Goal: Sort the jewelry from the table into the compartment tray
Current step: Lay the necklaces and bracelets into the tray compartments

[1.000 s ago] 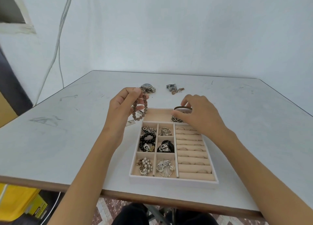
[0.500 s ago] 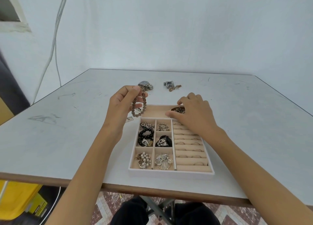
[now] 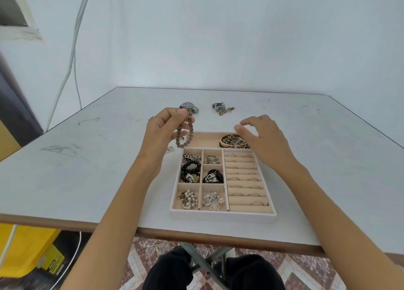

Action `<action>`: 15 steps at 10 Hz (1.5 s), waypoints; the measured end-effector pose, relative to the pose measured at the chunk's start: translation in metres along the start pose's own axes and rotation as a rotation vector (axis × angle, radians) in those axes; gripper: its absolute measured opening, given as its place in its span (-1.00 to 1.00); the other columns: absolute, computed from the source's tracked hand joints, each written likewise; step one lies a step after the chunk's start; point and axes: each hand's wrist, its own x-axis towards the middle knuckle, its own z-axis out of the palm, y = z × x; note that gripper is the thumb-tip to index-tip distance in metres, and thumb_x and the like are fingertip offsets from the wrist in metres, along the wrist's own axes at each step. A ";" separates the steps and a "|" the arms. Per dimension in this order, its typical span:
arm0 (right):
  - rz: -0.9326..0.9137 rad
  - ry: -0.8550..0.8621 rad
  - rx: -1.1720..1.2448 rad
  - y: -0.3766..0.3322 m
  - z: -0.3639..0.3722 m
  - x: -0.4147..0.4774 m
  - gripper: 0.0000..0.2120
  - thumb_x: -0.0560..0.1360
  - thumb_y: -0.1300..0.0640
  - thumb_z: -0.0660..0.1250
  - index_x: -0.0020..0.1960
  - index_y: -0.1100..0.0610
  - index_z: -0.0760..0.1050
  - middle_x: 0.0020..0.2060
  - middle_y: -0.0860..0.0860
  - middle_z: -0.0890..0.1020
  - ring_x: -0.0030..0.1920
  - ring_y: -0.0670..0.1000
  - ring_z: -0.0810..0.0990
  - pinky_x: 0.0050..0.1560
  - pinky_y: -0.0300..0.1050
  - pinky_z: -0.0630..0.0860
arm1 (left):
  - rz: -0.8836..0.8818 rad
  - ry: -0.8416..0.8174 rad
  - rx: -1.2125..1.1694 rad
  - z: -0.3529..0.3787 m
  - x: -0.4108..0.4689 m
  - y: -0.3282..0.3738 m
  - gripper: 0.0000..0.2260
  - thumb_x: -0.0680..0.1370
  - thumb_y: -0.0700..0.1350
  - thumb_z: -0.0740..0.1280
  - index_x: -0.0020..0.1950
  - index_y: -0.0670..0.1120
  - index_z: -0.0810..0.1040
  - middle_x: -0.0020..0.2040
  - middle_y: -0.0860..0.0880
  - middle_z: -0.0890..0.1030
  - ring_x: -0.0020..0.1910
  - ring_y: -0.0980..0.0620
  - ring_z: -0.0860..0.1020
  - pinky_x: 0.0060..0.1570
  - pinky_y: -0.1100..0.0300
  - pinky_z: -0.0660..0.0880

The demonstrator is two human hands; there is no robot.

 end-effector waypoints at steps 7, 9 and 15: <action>0.171 -0.363 -0.353 0.050 -0.015 -0.054 -0.46 0.61 -0.19 -0.12 0.55 -0.06 -0.03 0.56 0.02 -0.07 0.55 0.03 -0.13 0.50 0.09 -0.18 | -0.012 -0.344 -0.125 0.014 -0.013 0.007 -0.89 0.56 -0.03 0.22 -0.03 -0.07 0.41 -0.14 -0.01 0.62 -0.20 0.03 0.52 -0.12 0.22 0.50; 0.176 -0.360 -0.343 0.049 -0.016 -0.055 -0.46 0.61 -0.20 -0.10 0.55 -0.07 -0.03 0.56 0.01 -0.06 0.55 0.02 -0.13 0.49 0.07 -0.18 | -0.073 -0.383 -0.288 0.015 -0.031 0.004 -0.91 0.60 -0.03 0.16 -0.03 -0.03 0.34 -0.26 0.05 0.42 -0.31 0.07 0.41 -0.20 0.22 0.39; 0.169 -0.356 -0.340 0.049 -0.017 -0.056 -0.45 0.61 -0.20 -0.11 0.55 -0.05 -0.01 0.56 0.02 -0.04 0.55 0.02 -0.12 0.50 0.08 -0.18 | 0.028 -0.680 0.172 0.021 -0.072 0.021 -0.81 0.64 -0.22 0.05 0.03 -0.18 0.45 -0.23 -0.13 0.44 -0.16 0.03 0.55 -0.09 0.31 0.47</action>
